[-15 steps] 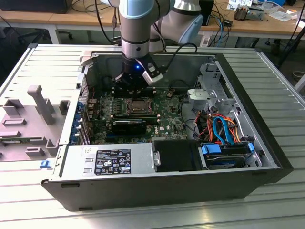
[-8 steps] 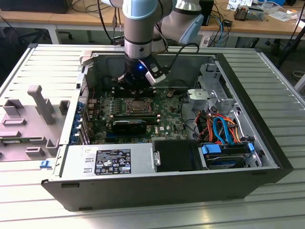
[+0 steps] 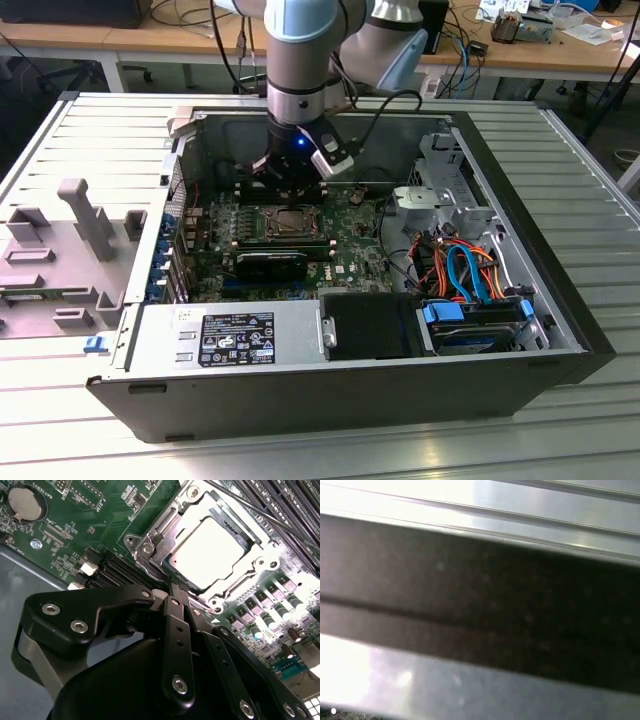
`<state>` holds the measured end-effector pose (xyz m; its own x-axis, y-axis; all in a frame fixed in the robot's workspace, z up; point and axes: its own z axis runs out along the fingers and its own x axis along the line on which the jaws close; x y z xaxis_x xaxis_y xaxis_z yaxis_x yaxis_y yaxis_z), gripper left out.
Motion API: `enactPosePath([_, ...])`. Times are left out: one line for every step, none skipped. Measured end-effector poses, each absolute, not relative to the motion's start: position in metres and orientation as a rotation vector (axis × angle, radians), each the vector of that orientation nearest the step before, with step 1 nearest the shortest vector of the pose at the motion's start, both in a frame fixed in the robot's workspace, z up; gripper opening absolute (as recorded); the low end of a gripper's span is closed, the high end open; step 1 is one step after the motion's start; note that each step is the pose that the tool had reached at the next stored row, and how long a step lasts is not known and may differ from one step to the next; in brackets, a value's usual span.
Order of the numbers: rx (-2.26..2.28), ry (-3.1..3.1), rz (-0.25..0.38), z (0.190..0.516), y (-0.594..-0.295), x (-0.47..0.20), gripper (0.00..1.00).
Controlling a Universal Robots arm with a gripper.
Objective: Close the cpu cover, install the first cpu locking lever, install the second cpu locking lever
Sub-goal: 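Install the second cpu locking lever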
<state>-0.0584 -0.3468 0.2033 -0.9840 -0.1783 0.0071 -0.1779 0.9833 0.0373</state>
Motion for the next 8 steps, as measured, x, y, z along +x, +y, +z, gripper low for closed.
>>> enactPosePath([0.28, -3.118, -0.058, 0.2033, -0.3474, -0.0577, 0.11])
enactPosePath([0.28, -3.118, -0.059, 0.2033, -0.3482, -0.0571, 0.11])
enactPosePath([0.28, -3.118, -0.06, 0.2033, -0.3491, -0.0564, 0.11])
enactPosePath([0.28, -3.118, -0.063, 0.2034, -0.351, -0.055, 0.11])
enactPosePath([0.28, -3.118, -0.064, 0.2034, -0.3516, -0.0542, 0.11])
enactPosePath([0.28, -3.118, -0.065, 0.2033, -0.3522, -0.0533, 0.11])
enactPosePath([0.28, -3.118, -0.067, 0.2033, -0.353, -0.0515, 0.11])
enactPosePath([0.28, -3.118, -0.067, 0.2033, -0.3533, -0.0507, 0.11])
